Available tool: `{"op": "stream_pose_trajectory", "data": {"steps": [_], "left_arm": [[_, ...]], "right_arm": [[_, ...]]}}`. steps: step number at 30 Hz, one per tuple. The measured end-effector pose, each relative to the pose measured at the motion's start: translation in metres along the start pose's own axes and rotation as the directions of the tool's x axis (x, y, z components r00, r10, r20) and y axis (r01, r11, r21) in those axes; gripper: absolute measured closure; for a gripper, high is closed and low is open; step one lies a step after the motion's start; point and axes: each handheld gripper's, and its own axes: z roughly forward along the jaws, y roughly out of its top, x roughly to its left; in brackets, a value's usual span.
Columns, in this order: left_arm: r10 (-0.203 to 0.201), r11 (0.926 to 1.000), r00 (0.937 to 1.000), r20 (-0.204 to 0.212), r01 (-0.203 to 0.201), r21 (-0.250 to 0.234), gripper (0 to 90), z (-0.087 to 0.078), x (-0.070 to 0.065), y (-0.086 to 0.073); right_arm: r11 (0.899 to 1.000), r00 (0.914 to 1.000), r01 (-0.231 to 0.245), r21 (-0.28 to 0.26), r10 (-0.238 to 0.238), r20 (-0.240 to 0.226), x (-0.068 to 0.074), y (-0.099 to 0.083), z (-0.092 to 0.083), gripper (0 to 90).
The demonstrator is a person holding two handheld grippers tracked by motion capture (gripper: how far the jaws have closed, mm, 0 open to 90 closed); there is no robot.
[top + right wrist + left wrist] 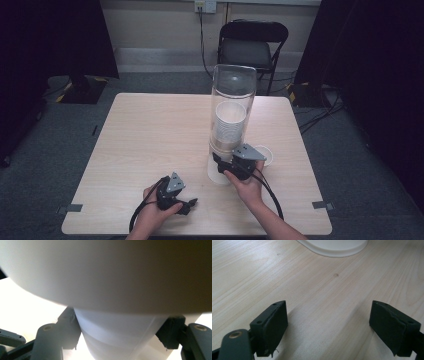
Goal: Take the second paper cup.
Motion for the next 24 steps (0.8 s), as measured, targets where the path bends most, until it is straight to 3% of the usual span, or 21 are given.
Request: {"op": "stream_pose_trajectory", "data": {"steps": [2,3,4,5,6,7,8,11,15,24], "left_arm": [[-0.003,1.0000,1.0000,0.001,0.003,0.004,14.7,0.000,0.000,0.000],[-0.001,1.0000,1.0000,0.000,0.001,0.004,14.7,0.000,0.000,0.000],[-0.001,1.0000,1.0000,0.000,0.001,0.004,14.7,0.000,0.000,0.000],[-0.001,1.0000,1.0000,-0.001,0.001,0.004,14.7,0.000,0.000,0.000],[-0.001,1.0000,1.0000,-0.002,0.001,0.004,14.7,0.000,0.000,0.000],[-0.015,0.9998,0.9999,0.005,0.015,-0.011,14.6,0.001,-0.001,0.000],[-0.002,1.0000,1.0000,-0.001,0.002,0.002,14.5,0.000,0.000,0.000],[0.003,1.0000,1.0000,-0.001,-0.003,0.006,14.4,0.000,0.001,0.000],[0.000,1.0000,1.0000,0.004,0.000,-0.002,14.4,0.001,0.000,0.000],[0.000,1.0000,1.0000,0.002,0.000,-0.003,14.4,0.001,0.000,0.000]], "right_arm": [[1.000,0.9997,0.022,0.002,-0.022,0.010,-0.002,0.000,0.002,33.4],[0.998,0.9999,0.010,0.055,-0.010,-0.005,-0.002,-0.004,0.004,35.4],[0.996,0.9977,0.065,0.055,-0.066,0.017,-0.002,-0.010,0.007,35.4],[0.996,0.9977,0.065,0.055,-0.066,0.017,-0.002,-0.010,0.007,35.4],[0.999,0.9998,0.021,0.040,-0.020,-0.001,0.000,-0.009,0.005,35.0],[0.998,0.9999,0.015,0.057,-0.015,-0.003,0.000,-0.007,0.006,34.8],[0.997,0.9994,0.035,0.065,-0.035,0.002,0.000,-0.005,0.008,34.6],[0.997,0.9997,0.020,0.075,-0.019,-0.014,-0.002,-0.003,0.011,34.2],[0.994,0.9986,0.050,0.094,-0.048,-0.020,-0.002,-0.005,0.008,33.9],[0.996,0.9991,0.039,0.085,-0.038,-0.015,-0.001,-0.007,0.007,35.8]]}}
